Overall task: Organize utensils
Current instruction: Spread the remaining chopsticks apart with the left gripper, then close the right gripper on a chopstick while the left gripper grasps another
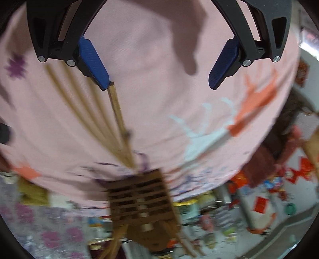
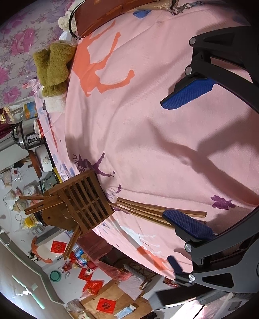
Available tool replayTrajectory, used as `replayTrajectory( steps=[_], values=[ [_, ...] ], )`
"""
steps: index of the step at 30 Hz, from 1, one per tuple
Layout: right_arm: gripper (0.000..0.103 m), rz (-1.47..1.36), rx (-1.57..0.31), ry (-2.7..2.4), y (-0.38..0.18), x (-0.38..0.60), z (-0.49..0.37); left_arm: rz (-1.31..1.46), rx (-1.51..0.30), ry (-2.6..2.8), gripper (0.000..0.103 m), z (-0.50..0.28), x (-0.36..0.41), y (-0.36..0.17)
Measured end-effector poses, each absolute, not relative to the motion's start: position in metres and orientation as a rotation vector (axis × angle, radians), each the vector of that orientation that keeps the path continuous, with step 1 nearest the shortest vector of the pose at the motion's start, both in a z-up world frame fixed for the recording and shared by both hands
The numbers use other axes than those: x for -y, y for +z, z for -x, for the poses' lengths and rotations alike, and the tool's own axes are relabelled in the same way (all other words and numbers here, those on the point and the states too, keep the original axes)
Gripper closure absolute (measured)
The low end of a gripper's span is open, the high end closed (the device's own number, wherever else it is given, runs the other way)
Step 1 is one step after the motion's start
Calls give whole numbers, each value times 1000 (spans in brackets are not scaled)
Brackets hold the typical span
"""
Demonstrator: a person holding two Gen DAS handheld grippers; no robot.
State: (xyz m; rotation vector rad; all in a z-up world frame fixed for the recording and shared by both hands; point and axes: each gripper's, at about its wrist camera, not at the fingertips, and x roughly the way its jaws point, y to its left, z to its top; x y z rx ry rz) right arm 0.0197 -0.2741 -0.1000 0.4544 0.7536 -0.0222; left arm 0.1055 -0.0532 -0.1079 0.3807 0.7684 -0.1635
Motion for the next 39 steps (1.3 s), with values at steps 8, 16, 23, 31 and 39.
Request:
replayTrajectory(
  steps=[8, 16, 23, 31, 39],
  values=[
    [6, -444, -752, -16, -100, 273, -20, -264, -840, -90, 5, -122, 10, -104],
    [6, -417, -747, -25, -99, 269, -20, -287, -740, -233, 17, -105, 35, -93],
    [6, -419, -745, -25, -100, 269, -20, -309, -800, -297, 88, -119, 51, -106],
    [10, -309, -739, 23, -96, 251, -18, -249, -811, -197, 95, -115, 12, -107],
    [51, -49, -736, 184, -94, 195, -10, -202, -802, -178, 95, -107, -10, -109]
  ],
)
